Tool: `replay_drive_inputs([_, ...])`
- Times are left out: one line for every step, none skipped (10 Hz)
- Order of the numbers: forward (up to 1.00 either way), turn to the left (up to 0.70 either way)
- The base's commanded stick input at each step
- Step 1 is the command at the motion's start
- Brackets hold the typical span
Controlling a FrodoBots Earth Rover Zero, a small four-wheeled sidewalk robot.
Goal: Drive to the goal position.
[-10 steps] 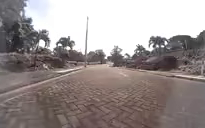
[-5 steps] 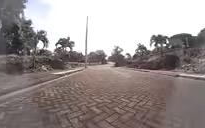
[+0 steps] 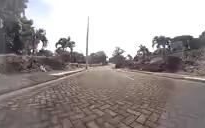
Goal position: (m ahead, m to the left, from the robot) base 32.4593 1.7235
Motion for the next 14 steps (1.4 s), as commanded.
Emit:
replay_drive_inputs([0.7,0.0])
replay_drive_inputs([0.7,0.0])
replay_drive_inputs([0.7,0.0])
replay_drive_inputs([0.7,0.0])
replay_drive_inputs([0.7,0.0])
replay_drive_inputs([0.7,0.0])
replay_drive_inputs([0.7,0.0])
replay_drive_inputs([0.7,0.0])
replay_drive_inputs([0.7,0.0])
replay_drive_inputs([0.7,0.0])
replay_drive_inputs([0.7,0.0])
replay_drive_inputs([0.7,0.0])
replay_drive_inputs([0.7,0.0])
replay_drive_inputs([0.7,0.0])
